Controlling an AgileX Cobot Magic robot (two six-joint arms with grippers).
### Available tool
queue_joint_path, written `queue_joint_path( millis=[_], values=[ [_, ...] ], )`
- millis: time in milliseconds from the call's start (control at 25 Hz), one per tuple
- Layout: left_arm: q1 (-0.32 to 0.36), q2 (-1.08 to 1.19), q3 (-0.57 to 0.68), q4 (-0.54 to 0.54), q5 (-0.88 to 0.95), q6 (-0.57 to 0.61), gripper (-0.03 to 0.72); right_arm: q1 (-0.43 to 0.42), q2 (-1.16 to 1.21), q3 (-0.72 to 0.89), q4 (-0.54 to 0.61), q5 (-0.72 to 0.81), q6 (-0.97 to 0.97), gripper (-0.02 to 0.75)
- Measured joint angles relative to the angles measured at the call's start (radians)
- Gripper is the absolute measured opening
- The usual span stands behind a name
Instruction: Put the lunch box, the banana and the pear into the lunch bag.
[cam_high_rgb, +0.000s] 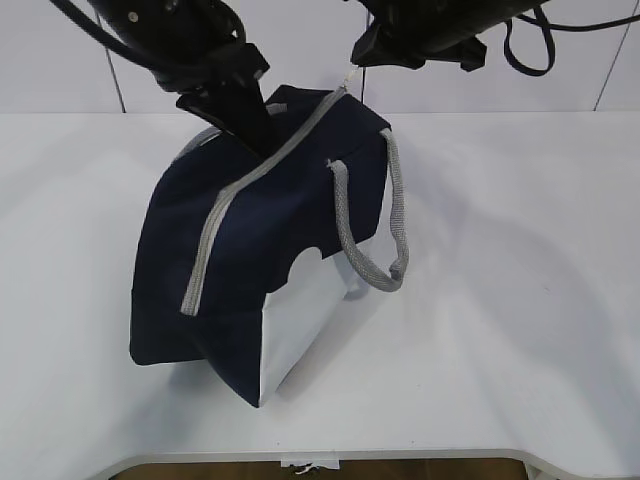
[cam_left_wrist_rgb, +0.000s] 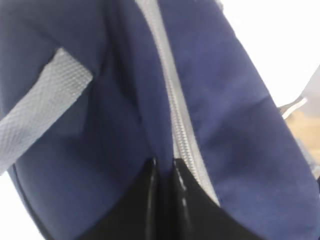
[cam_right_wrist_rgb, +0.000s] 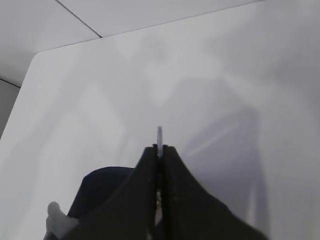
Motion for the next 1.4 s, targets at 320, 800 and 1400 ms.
queue_joint_path(
  millis=[320,800,1400],
  values=[
    [0.000,-0.005,-0.050,0.020,0.010,0.024,0.013,0.000,0.000,-0.008,0.004,0.012,-0.036,0.001],
    [0.000,-0.127,-0.051,0.046,0.012,0.027,0.012,0.000,0.006,-0.034,0.007,0.011,-0.056,0.001],
    [0.000,-0.213,-0.051,0.053,0.037,0.027,0.012,0.000,0.104,-0.034,-0.014,0.020,-0.058,0.001]
  ],
)
